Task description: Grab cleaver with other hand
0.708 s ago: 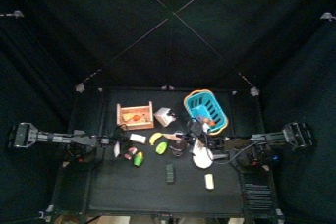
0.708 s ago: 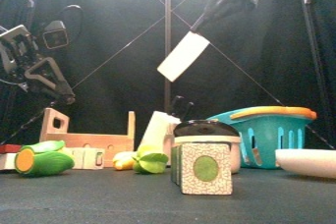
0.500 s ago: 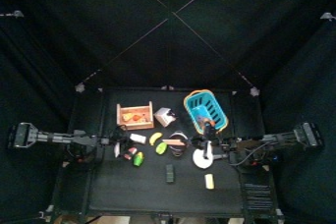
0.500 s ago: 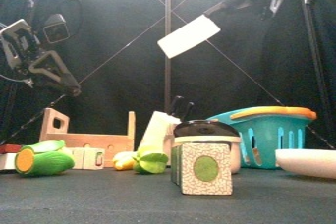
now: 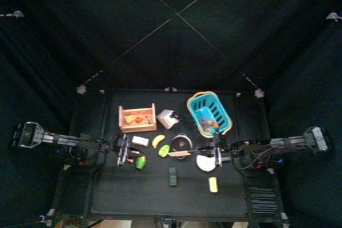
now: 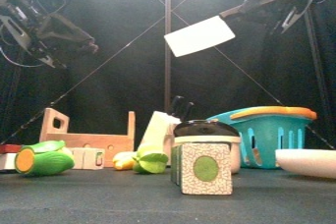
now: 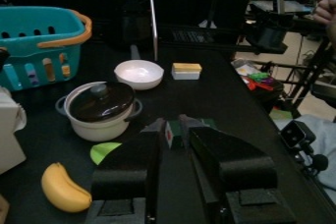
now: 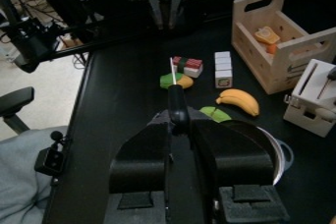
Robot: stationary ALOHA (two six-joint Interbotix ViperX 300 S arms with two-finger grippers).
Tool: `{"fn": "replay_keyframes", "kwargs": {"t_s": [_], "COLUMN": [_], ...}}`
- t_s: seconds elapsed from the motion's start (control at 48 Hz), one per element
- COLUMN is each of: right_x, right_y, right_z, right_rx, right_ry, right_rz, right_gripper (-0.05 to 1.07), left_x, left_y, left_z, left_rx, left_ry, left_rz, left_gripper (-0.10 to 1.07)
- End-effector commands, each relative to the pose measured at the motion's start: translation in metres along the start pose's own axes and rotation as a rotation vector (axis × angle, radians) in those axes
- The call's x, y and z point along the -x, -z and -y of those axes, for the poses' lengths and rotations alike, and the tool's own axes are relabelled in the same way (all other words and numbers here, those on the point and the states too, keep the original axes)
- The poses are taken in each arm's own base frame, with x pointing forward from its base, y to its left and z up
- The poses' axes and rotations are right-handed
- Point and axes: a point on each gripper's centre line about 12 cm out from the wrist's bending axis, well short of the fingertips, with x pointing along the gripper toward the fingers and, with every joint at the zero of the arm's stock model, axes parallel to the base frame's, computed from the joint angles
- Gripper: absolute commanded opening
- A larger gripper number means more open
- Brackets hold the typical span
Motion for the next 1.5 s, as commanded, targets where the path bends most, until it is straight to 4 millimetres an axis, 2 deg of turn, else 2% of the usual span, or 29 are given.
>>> {"fn": "replay_keyframes", "kwargs": {"t_s": [0.0, 0.125, 0.25, 0.354, 0.479, 1.146, 1.479], "right_x": [0.000, -0.001, -0.002, -0.002, -0.002, -0.005, -0.005], "right_y": [-0.004, -0.005, -0.004, -0.004, -0.006, -0.004, -0.002], "right_z": [-0.002, -0.004, -0.004, -0.004, -0.004, -0.004, -0.002], "right_rx": [0.000, 0.001, 0.003, -0.002, -0.002, -0.002, -0.003], "right_ry": [-0.016, -0.029, -0.033, -0.031, -0.032, -0.029, -0.024], "right_rz": [0.016, 0.023, 0.019, 0.019, 0.022, 0.010, 0.005], "right_gripper": [0.46, 0.46, 0.46, 0.46, 0.46, 0.46, 0.46], "left_x": [-0.019, -0.048, -0.077, -0.093, -0.107, -0.123, -0.127], "left_y": [-0.011, -0.012, -0.008, -0.005, -0.004, -0.015, -0.015], "left_z": [0.002, 0.000, -0.006, -0.010, -0.005, -0.007, -0.007], "left_rx": [-0.003, -0.002, -0.024, -0.059, -0.083, -0.025, -0.027], "left_ry": [0.010, -0.014, -0.060, -0.090, -0.086, -0.141, -0.137], "left_rz": [0.037, 0.043, 0.036, 0.044, 0.065, 0.176, 0.178], "left_gripper": [0.70, 0.78, 0.80, 0.80, 0.80, 0.78, 0.57]}}
